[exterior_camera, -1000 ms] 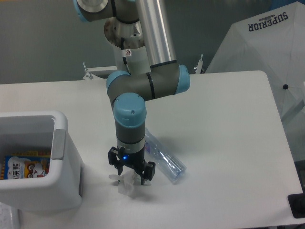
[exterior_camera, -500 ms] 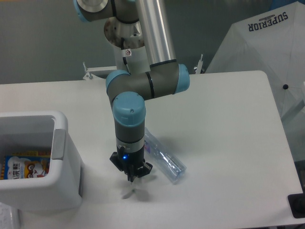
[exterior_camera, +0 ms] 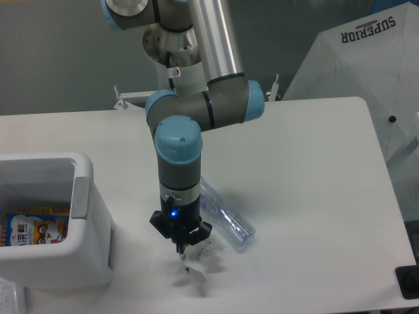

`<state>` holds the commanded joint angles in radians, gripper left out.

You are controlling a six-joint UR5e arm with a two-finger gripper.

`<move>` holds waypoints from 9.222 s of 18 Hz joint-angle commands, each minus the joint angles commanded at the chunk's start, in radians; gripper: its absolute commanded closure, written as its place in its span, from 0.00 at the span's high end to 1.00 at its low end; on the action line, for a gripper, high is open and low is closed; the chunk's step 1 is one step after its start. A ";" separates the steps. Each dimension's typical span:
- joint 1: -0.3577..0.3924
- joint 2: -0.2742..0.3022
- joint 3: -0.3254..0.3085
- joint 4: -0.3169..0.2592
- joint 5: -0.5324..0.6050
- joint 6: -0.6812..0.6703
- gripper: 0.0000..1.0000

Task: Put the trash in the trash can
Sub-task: 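Lower the gripper and close it on the white tissue, then lift the tissue and carry it over the white trash bin, then open the gripper to drop the tissue into the bin, then move the gripper over the clear plastic water bottle, then lower the gripper and close it around the bottle's bottom end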

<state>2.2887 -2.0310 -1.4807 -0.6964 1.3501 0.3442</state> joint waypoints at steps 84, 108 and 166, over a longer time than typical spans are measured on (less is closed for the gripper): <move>0.187 0.044 -0.056 -0.107 0.052 -0.496 1.00; 0.178 -0.046 -0.182 -0.077 0.215 -0.510 1.00; 0.166 -0.143 -0.168 -0.075 0.213 -0.507 0.79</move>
<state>2.4544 -2.1737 -1.6490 -0.7716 1.5631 -0.1626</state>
